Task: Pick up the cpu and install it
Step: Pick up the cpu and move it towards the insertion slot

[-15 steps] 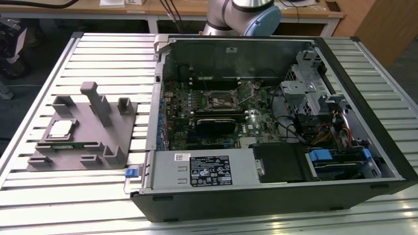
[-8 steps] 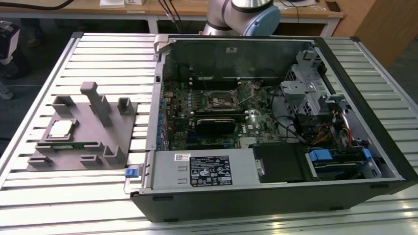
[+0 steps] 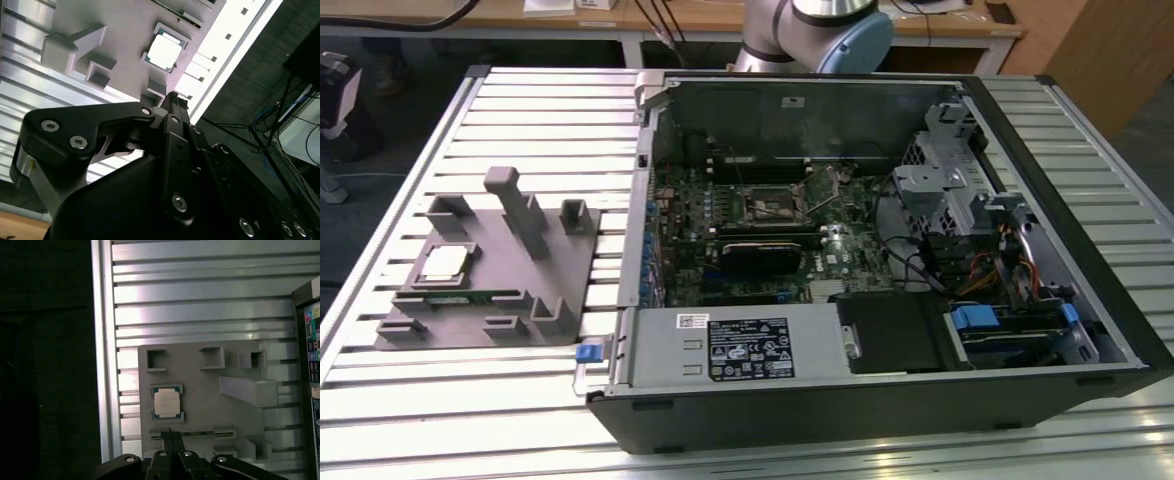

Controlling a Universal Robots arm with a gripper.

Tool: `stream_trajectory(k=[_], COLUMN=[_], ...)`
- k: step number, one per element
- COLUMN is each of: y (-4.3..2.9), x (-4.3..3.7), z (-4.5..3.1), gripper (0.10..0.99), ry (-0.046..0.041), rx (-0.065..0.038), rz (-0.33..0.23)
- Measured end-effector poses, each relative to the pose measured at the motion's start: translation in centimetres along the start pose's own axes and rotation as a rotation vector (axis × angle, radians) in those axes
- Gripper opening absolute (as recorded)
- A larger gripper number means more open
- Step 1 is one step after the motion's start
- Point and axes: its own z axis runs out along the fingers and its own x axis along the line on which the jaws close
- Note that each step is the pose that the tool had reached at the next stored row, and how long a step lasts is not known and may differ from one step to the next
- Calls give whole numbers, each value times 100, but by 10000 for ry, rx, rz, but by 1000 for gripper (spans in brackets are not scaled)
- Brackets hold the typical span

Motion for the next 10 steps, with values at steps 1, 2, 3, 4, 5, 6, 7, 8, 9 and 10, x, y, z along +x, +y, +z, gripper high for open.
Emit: stream_trajectory(k=[1, 2, 3, 4, 5, 6, 7, 8, 9, 10], y=[-1, -3, -5, -8, -13, -18, -20, -24, -30, -40], x=[0, 1, 0, 0, -1, 0, 1, 0, 0, 1], z=[17, 37, 54, 73, 91, 108, 127, 143, 158, 170], gripper=[106, 106, 106, 106, 106, 106, 106, 106, 106, 106], ry=[7, 10, 10, 10, 9, 10, 9, 10, 10, 10], rx=[2, 3, 3, 3, 2, 3, 2, 3, 3, 2], rz=[1, 1, 1, 1, -1, -1, 1, 1, 0, -1])
